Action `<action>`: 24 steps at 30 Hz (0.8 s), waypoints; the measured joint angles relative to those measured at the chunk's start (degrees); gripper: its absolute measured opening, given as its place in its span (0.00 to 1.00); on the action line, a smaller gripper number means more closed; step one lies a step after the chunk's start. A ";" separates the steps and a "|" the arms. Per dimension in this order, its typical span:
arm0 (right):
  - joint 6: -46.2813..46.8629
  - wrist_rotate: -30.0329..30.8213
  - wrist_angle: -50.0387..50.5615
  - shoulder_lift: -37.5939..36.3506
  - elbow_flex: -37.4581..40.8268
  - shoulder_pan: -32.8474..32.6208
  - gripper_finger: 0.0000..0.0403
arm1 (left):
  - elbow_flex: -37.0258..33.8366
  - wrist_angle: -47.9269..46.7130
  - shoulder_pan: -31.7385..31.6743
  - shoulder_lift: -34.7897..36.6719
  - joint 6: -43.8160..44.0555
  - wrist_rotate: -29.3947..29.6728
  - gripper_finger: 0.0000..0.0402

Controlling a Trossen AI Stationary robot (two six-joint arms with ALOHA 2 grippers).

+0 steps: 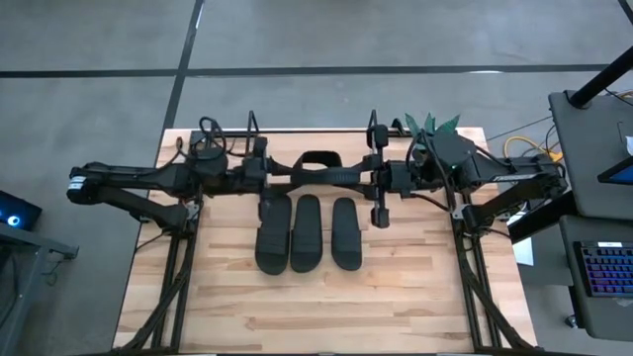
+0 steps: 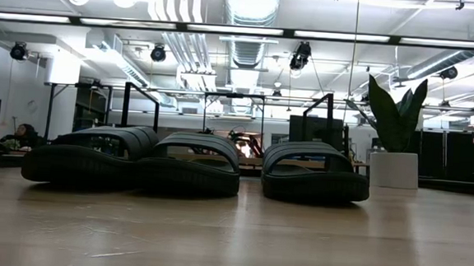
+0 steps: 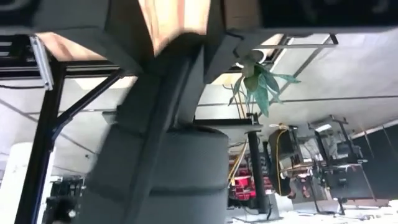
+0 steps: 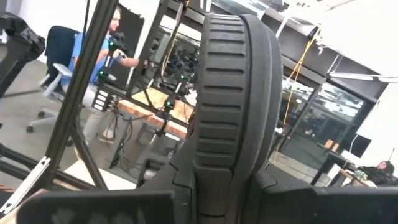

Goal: Pick and place slides into the shelf
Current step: Put the black slide on the shelf

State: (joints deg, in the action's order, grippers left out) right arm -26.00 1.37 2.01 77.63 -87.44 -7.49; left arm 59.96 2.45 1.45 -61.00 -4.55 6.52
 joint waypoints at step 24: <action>-11.66 9.13 15.87 1.51 0.00 -0.11 0.12 | 0.04 2.76 0.13 12.95 -2.16 -4.76 0.44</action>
State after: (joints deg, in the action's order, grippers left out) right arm -37.66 10.50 17.88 79.13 -87.44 -7.60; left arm 60.01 5.21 1.58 -48.05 -6.71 1.76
